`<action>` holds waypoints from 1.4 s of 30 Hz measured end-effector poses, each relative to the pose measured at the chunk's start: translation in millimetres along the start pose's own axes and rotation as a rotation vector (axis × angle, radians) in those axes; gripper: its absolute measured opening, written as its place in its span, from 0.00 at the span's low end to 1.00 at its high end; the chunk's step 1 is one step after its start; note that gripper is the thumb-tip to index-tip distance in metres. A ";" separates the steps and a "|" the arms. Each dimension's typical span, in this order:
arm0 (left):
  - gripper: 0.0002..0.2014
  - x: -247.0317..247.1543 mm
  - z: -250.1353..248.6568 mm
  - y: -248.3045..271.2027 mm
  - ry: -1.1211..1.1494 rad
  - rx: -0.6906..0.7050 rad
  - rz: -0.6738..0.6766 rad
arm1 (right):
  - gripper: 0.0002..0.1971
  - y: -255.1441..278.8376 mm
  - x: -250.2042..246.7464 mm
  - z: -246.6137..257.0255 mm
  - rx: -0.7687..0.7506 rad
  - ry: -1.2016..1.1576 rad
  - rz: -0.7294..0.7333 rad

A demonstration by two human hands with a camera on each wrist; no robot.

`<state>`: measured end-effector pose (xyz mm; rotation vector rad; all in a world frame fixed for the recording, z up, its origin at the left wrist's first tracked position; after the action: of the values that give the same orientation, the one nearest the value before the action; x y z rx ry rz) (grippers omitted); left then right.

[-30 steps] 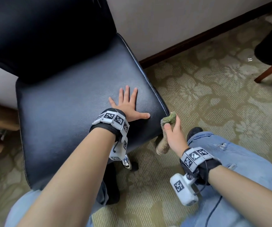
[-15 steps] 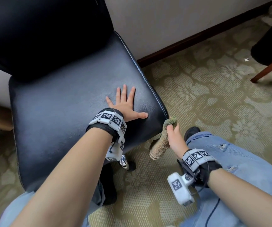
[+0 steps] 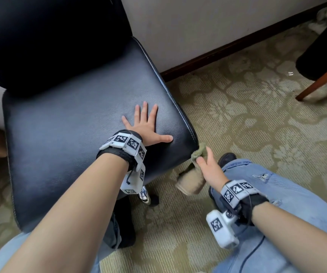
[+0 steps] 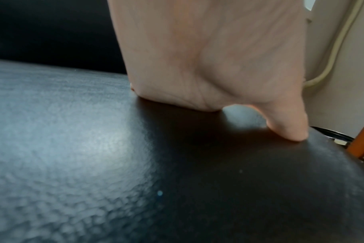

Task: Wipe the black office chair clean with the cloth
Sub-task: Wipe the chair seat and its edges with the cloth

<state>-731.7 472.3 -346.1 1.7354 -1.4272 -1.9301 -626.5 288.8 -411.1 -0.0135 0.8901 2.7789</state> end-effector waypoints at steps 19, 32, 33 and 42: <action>0.56 1.1 -0.7 0.3 -0.011 -0.001 -0.017 | 0.27 -14.8 3.0 28.4 -0.270 0.224 -0.132; 0.57 -10.8 5.0 4.2 -0.059 0.021 0.074 | 0.28 -37.0 -7.5 71.2 -0.217 0.595 -0.055; 0.58 -14.0 7.5 5.2 -0.081 0.029 0.074 | 0.28 -33.7 -9.2 66.6 -0.207 0.597 -0.043; 0.58 -12.6 10.0 5.3 -0.161 0.041 0.042 | 0.23 -69.8 -6.5 113.8 -0.176 0.664 -0.068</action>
<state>-738.7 483.2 -335.2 1.5849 -1.5538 -2.0730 -598.4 408.1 -357.7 -1.0185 0.7363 2.7972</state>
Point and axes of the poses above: each hand's wrist, its own y-axis away from the middle knuckle, its own x-axis out of the palm, z = x × y, the point moved 1 cm from there along -y, towards the middle knuckle, and after that the axes turned 14 degrees about z, right-handed, at the moved point
